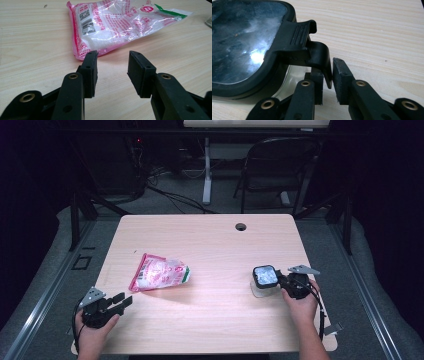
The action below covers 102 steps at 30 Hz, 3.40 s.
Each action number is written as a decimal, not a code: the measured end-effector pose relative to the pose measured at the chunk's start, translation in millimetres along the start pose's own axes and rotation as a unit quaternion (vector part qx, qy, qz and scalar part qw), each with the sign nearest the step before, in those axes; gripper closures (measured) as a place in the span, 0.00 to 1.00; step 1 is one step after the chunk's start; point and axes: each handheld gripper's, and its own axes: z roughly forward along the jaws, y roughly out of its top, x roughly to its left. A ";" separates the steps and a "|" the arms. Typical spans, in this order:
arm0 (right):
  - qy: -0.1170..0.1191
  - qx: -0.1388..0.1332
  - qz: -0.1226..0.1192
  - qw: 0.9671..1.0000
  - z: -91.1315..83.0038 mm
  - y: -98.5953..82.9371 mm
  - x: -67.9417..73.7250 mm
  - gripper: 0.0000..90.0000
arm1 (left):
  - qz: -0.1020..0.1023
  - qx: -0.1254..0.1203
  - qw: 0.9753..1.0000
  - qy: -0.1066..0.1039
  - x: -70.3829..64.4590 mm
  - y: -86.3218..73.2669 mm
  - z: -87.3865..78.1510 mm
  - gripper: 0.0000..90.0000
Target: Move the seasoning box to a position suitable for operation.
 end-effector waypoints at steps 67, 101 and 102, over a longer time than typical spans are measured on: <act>0.043 0.013 -0.062 0.997 -17.1 1.5 109.0 0.93 | 0.032 -0.002 0.999 -0.019 -26.8 3.6 3.8 0.66; 0.066 0.017 -0.062 0.996 -15.6 -11.7 148.4 0.85 | 0.034 -0.006 0.999 -0.020 -28.5 2.9 5.8 0.66; 0.068 0.020 -0.062 0.996 -16.2 -11.5 148.5 0.82 | 0.035 -0.003 0.999 -0.020 -28.8 3.2 5.3 0.66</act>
